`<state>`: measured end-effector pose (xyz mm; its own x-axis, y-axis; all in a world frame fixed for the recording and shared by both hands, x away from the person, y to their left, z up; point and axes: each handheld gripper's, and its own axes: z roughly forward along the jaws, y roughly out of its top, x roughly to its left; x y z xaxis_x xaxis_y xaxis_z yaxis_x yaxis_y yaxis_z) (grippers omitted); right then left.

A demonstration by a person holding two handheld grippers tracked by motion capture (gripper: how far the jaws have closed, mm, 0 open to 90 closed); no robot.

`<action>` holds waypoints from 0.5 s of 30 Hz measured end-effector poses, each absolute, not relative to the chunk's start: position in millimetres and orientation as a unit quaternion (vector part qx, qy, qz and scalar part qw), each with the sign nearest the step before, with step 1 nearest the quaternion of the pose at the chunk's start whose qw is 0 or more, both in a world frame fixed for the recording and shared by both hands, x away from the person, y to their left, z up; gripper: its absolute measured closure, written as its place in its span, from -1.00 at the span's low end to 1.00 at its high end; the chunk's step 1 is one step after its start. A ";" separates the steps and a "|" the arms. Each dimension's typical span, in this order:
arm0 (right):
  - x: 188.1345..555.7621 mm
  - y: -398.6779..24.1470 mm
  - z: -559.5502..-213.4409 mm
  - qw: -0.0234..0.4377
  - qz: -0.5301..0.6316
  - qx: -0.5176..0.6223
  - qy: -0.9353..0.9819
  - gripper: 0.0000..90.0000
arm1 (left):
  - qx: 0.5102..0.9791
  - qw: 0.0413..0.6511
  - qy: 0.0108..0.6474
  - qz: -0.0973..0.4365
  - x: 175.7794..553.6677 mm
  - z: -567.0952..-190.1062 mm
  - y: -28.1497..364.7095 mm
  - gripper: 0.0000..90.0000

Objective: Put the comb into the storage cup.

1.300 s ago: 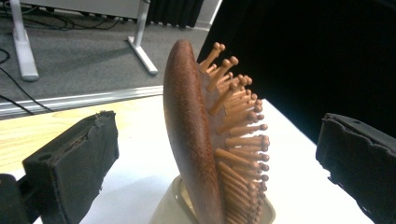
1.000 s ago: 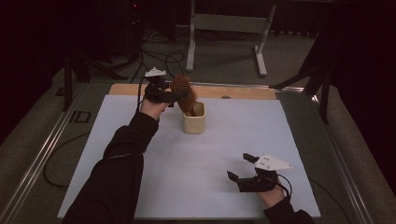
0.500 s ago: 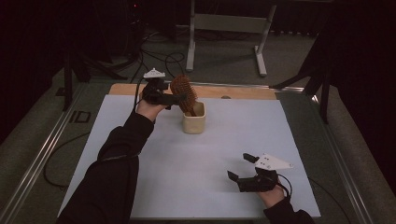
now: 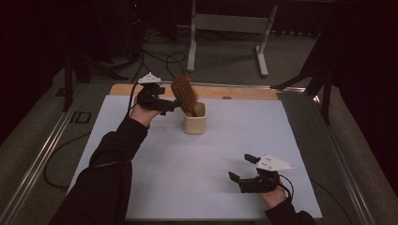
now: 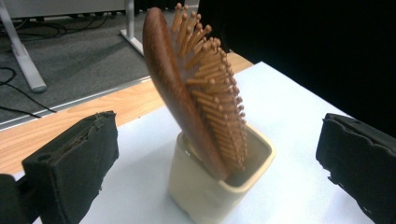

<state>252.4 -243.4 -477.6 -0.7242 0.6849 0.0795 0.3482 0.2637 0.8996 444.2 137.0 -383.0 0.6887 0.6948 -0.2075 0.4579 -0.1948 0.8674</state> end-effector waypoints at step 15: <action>252.0 -242.4 -477.4 0.166 0.507 0.332 0.778 -0.80 | 0.774 0.511 0.356 0.109 421.0 -387.4 160.8 -1.00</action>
<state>252.0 -242.4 -477.4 -0.7239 0.6855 0.0774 0.3482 0.2663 0.8988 421.0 160.8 -387.4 0.7229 0.6631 -0.1944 0.4391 -0.2236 0.8702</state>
